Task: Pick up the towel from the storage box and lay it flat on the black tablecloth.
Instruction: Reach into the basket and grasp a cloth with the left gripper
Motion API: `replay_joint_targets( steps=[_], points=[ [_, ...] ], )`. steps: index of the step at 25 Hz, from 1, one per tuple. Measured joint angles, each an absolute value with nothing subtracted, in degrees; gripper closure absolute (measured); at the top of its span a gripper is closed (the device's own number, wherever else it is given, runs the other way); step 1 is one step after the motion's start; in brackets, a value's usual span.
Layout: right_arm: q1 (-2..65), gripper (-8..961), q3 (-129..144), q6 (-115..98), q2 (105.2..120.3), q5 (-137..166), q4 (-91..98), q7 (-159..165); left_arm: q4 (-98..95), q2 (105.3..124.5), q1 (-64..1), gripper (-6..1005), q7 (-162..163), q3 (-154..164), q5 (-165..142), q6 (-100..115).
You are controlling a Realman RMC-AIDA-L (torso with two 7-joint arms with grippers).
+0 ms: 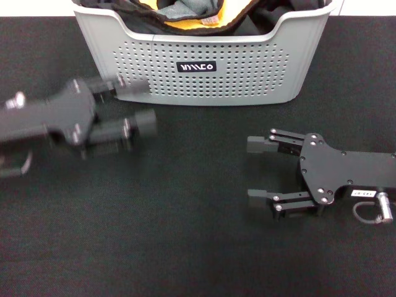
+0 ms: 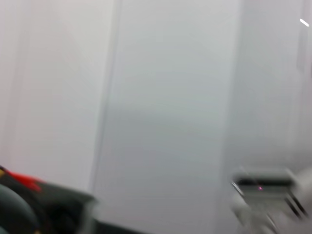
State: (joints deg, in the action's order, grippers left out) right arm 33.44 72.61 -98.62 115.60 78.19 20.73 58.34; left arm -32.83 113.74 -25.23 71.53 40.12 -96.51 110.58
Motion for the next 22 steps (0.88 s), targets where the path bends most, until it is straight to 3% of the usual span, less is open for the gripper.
replay_joint_targets(
  steps=[3,7,9,16,18,22],
  points=[
    [32.4,81,72.4,-96.5,115.56,78.1,20.5,57.0,-37.6,114.84,-27.8,292,79.4,35.4,-96.2,110.2],
    [32.2,81,72.7,-91.1,115.59,78.2,18.2,55.3,-53.1,118.88,-30.1,292,85.3,35.5,-95.7,103.7],
    [32.2,81,72.7,-90.5,115.63,78.2,17.9,55.3,-60.0,120.01,-30.8,293,88.1,39.2,-96.3,97.9],
    [28.3,81,71.4,-88.5,115.81,77.7,16.5,54.3,-71.4,119.94,-31.8,299,95.7,54.6,-99.3,83.3],
    [27.2,81,70.5,-88.4,115.84,77.6,16.5,54.3,-83.0,119.99,-32.0,300,107.8,67.6,-111.2,70.4],
    [26.4,81,69.9,-87.8,115.79,77.4,16.5,54.3,-91.1,119.98,-33.1,302,122.9,76.3,-126.8,65.1]
  ],
)
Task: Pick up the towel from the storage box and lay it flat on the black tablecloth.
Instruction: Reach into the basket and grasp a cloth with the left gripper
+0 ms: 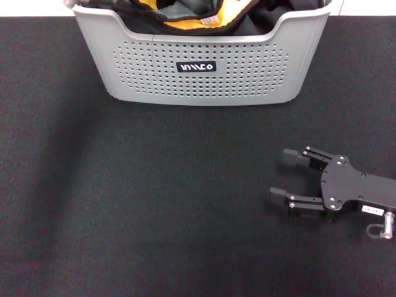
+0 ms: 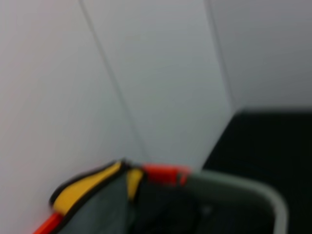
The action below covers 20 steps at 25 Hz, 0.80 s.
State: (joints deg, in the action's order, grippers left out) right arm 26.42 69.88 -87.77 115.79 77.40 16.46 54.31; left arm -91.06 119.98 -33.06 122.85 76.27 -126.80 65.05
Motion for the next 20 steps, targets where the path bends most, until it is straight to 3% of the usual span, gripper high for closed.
replay_joint_targets(
  steps=[8,20],
  points=[
    [26.4,82,69.9,-85.5,115.84,77.1,16.4,53.6,-96.6,120.23,-34.7,305,150.3,95.5,-158.9,62.5],
    [26.4,82,70.1,-84.7,115.84,77.1,16.4,53.5,-95.7,120.11,-31.9,312,153.8,99.2,-162.1,55.3]
  ],
)
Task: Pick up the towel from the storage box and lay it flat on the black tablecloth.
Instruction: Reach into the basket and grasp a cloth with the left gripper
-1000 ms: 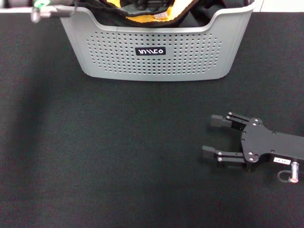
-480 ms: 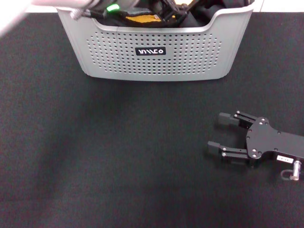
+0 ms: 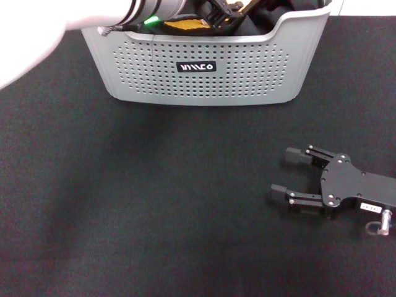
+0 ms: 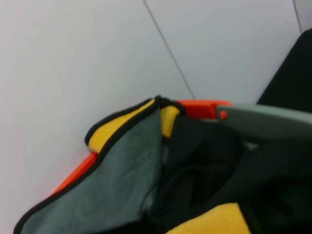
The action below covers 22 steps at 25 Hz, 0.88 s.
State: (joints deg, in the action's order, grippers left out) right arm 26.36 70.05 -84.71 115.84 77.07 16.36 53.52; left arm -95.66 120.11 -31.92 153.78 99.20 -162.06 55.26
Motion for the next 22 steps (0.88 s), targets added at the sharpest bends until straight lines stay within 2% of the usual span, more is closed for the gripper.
replay_joint_targets(
  steps=[14,22],
  points=[
    [26.2,82,69.9,-85.3,115.83,77.1,14.9,53.1,-90.2,119.94,-31.8,320,151.4,94.0,-162.4,51.6],
    [26.2,82,69.9,-85.2,115.84,77.1,14.9,53.0,-90.3,120.03,-31.2,622,150.6,94.2,-162.4,52.5]
  ],
)
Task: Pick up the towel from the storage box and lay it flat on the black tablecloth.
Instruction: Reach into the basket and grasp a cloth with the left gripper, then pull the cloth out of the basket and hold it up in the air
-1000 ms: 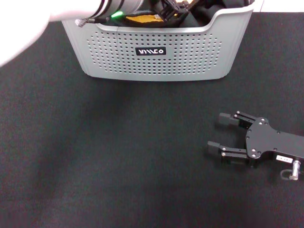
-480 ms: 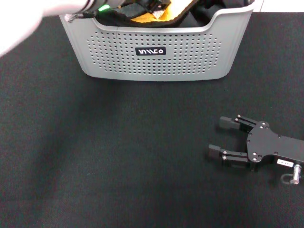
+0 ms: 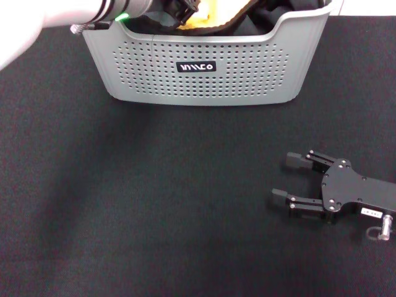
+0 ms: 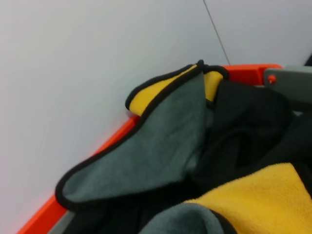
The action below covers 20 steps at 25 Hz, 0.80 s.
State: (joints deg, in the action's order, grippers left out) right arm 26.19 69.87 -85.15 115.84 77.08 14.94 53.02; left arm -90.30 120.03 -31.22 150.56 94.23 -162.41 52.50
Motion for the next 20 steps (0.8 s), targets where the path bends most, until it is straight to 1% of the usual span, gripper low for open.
replay_joint_targets(
  steps=[3,9,14,17,20],
  points=[
    [26.2,82,69.9,-85.1,115.84,77.1,14.9,53.0,-90.3,120.04,-31.6,761,150.4,94.2,-162.4,54.1],
    [25.6,82,69.9,-85.0,115.84,77.0,14.9,52.6,-92.1,120.08,-31.1,879,150.4,93.9,-161.4,54.7],
    [24.1,81,69.7,-85.8,115.81,73.9,14.9,50.5,-100.1,120.04,-27.5,977,147.8,91.8,-154.2,54.3],
    [23.1,81,69.6,-87.4,115.72,70.7,14.9,48.6,-106.8,120.05,-23.5,981,141.9,88.2,-143.9,54.0],
    [22.2,81,69.3,-88.9,115.67,67.9,14.9,46.0,-111.7,120.02,-19.0,984,132.3,82.0,-126.5,54.1]
  ],
)
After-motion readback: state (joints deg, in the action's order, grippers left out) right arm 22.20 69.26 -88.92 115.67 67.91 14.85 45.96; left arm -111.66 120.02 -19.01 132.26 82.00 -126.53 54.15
